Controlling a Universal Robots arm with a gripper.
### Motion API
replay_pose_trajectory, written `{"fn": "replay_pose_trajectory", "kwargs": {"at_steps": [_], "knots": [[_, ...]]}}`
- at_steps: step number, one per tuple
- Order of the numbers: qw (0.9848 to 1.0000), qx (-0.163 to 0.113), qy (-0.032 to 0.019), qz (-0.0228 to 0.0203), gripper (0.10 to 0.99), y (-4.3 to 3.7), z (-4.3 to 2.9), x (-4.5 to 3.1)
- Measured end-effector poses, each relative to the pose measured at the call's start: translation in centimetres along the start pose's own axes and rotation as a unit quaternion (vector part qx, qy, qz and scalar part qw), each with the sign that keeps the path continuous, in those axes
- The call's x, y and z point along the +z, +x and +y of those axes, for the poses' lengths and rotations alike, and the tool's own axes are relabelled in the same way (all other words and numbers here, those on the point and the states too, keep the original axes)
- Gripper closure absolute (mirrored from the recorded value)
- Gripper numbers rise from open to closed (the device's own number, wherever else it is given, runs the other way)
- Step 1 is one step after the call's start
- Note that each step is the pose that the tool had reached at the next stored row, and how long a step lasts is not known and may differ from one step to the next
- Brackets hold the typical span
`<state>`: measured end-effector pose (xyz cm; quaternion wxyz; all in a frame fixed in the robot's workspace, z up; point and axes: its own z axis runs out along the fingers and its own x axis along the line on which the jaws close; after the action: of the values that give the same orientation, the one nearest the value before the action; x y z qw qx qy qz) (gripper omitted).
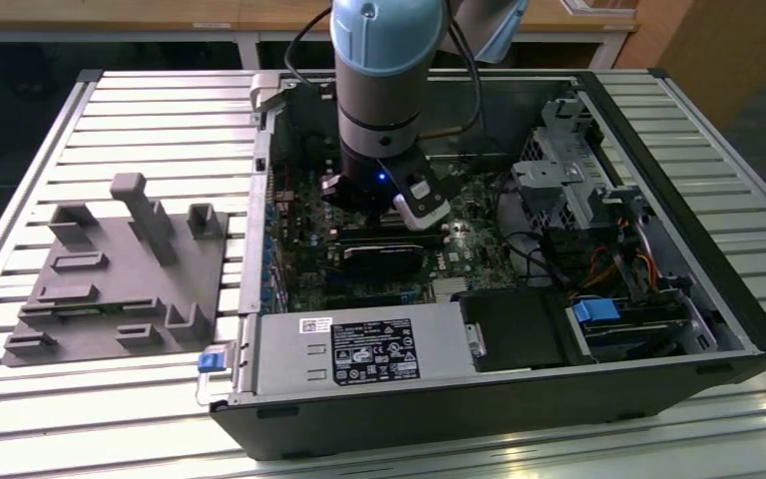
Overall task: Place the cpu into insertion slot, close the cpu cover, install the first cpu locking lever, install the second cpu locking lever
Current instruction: 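Install the second cpu locking lever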
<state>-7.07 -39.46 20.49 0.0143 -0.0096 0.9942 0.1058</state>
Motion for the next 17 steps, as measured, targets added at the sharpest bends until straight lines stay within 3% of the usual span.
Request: {"fn": "replay_pose_trajectory", "kwargs": {"at_steps": [6, 13, 17], "knots": [[0.9999, 0.001, -0.0156, -0.0004, 0.98, 0.17, -0.71, -0.16], [0.9995, 0.001, -0.032, -0.0008, 0.98, 0.43, -0.88, 0.22], [0.9993, 0.001, -0.0367, -0.0009, 0.98, 0.48, -1.0, 0.74]]}}
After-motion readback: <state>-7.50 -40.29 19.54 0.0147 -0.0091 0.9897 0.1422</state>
